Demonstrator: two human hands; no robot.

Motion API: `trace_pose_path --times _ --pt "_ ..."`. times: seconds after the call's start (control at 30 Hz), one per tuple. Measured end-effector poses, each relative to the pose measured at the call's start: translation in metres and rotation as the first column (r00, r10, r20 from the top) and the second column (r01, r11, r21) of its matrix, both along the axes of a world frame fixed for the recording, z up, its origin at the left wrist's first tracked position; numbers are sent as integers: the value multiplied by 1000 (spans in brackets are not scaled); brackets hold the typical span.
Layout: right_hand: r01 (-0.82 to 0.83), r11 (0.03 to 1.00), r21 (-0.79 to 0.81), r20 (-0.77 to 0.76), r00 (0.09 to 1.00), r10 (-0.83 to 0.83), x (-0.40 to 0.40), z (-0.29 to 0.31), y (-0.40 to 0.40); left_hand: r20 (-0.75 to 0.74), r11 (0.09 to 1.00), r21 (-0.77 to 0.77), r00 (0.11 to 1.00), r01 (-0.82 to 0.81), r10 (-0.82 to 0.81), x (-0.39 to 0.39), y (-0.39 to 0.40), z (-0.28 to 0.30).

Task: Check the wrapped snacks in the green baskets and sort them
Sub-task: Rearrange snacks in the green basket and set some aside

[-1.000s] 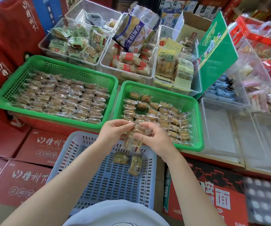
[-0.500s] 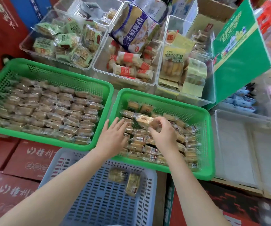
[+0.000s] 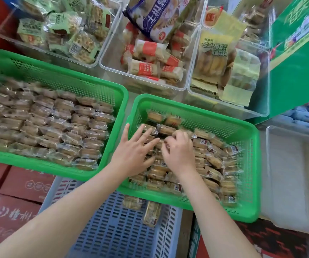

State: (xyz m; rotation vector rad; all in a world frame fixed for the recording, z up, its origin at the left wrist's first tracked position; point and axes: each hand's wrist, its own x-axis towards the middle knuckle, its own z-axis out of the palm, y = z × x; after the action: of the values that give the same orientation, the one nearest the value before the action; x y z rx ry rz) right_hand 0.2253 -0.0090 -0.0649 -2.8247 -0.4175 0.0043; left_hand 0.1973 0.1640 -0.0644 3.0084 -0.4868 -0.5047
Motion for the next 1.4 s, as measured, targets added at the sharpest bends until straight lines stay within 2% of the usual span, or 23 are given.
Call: trace_pose_path --times 0.1,0.27,0.43,0.5,0.63,0.7,0.73,0.77,0.83,0.9,0.97,1.03,1.1,1.23,1.4 --pt "72 995 62 35 997 -75 17 4 0 6 1000 13 1000 1 -2 1 0 -1" --pt "22 992 -124 -172 984 -44 43 -4 -2 4 1000 26 1000 5 -5 1 -1 0" --pt "101 991 -84 -197 974 -115 52 -9 5 -16 999 41 1000 5 -5 2 -1 1" --pt "124 992 -11 -233 965 -123 53 -5 4 -13 1000 30 1000 0 0 3 -1 1" --pt "222 944 244 -272 950 -153 45 28 -6 1 1000 20 1000 -8 8 1 1 1" --pt "303 873 383 -249 944 -219 33 49 -18 24 996 -83 999 -34 36 2 2 2" --pt "347 825 447 -244 934 -260 25 60 -24 26 971 -217 994 -100 108 2 3 3" --pt "385 778 497 -257 921 -292 16 69 -30 1 892 -402 974 -208 227 1 4 7" --pt "428 731 531 -325 900 -291 -4 85 -37 -119 605 -687 883 -404 454 -3 8 20" --pt "422 743 519 -429 881 -201 -23 97 -38 -260 398 -775 822 -490 506 -14 6 44" --pt "392 760 519 -518 851 -85 -44 103 -31 -441 212 -804 796 -555 415 -31 -4 69" --pt "382 755 533 -562 827 -22 -62 105 -24 -553 71 -791 760 -608 343 -50 -14 85" --pt "404 711 576 -573 819 -2 -76 111 -17 -592 -8 -777 727 -629 347 -67 -17 88" --pt "515 522 680 -622 782 38 -100 127 -4 -672 -151 -728 654 -669 347 -99 -14 91" --pt "522 508 685 -634 771 64 -127 138 -1 -664 -186 -746 692 -639 284 -134 -9 101"
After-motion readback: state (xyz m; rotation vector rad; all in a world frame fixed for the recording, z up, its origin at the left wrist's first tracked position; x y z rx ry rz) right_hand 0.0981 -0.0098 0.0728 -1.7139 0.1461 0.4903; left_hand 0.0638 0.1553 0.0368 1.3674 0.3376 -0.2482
